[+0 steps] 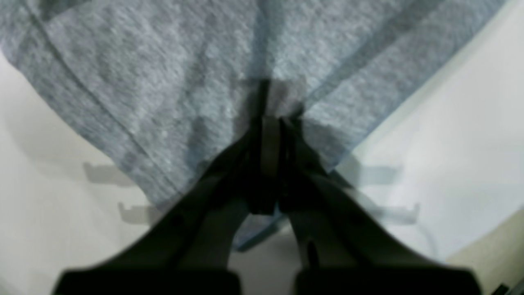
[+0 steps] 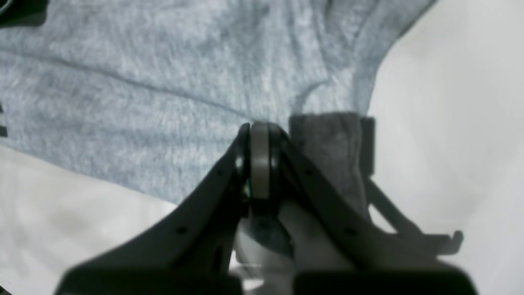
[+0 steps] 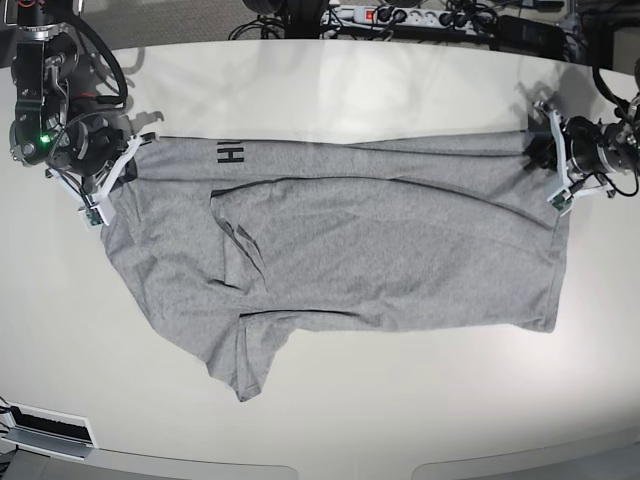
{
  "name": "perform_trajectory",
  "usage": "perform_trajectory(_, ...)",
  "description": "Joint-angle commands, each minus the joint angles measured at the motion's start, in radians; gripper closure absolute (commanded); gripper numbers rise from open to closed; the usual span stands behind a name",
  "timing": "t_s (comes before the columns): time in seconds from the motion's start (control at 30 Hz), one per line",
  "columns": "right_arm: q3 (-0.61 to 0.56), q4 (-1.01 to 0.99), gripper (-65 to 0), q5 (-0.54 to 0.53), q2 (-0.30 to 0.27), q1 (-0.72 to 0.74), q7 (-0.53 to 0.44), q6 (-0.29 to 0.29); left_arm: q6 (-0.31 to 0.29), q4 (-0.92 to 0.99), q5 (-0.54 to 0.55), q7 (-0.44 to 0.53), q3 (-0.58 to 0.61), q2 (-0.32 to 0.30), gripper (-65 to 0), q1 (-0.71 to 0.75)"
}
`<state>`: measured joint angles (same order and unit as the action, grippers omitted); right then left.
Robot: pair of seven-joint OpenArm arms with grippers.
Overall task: Layout the t-shirt on the table in an organized manner, then fold the t-shirt properly
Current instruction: 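Drag the held shirt edge away from the hem with both grippers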
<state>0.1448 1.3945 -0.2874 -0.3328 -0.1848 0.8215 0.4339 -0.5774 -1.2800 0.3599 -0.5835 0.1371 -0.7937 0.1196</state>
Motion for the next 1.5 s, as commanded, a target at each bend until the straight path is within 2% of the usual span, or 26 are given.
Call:
perform_trajectory(0.0, 0.003, -0.005, 0.0, 0.060, -0.019, -0.014, 0.078, -0.026, 0.008, 0.004, -0.033, -0.060, -0.001, -0.027, 0.0, 0.008)
perform_trajectory(0.1, 0.003, -0.004, 0.0, 0.056, -0.019, -0.035, 0.080, -0.015, 0.001, 0.002, -0.033, -0.060, -0.001, -0.026, 0.0, 0.017)
perform_trajectory(0.23, 0.003, -0.004, 0.0, 0.056, -0.019, -0.080, 0.081, 0.011, -0.060, -0.032, -0.026, -0.060, -0.001, -0.026, 0.0, 0.059)
perform_trajectory(0.5, 0.003, -0.002, 0.0, 0.040, -0.019, -0.139, 0.104, 0.046, -0.064, -0.108, -0.034, -0.061, -0.001, -0.027, 0.0, 0.105)
perform_trajectory(0.77, 0.003, 0.015, 0.0, -0.054, -0.019, -0.210, 0.158, 0.079, -0.082, -0.114, -0.008, -0.072, -0.001, -0.063, 0.0, 0.105)
perform_trajectory(1.0, 0.003, 0.163, 0.0, -0.057, -0.019, -0.312, 0.172, 0.079, -0.082, -0.149, 0.020, -0.072, -0.001, -0.099, 0.0, 0.105)
perform_trajectory(1.17, 0.003, 0.284, 0.0, -0.054, -0.019, -0.381, 0.186, 0.052, -0.082, -0.194, 0.019, -0.073, -0.001, -0.105, 0.0, 0.105)
perform_trajectory(1.33, 0.003, 0.321, 0.0, -0.051, -0.019, -0.406, 0.194, 0.053, -0.082, -0.216, 0.020, -0.081, -0.001, -0.105, 0.0, 0.105)
perform_trajectory(1.47, 0.004, 0.321, 0.0, -0.010, -0.019, -0.404, 0.193, 0.041, -0.083, -0.216, 0.081, -0.166, -0.001, -0.107, 0.0, 0.105)
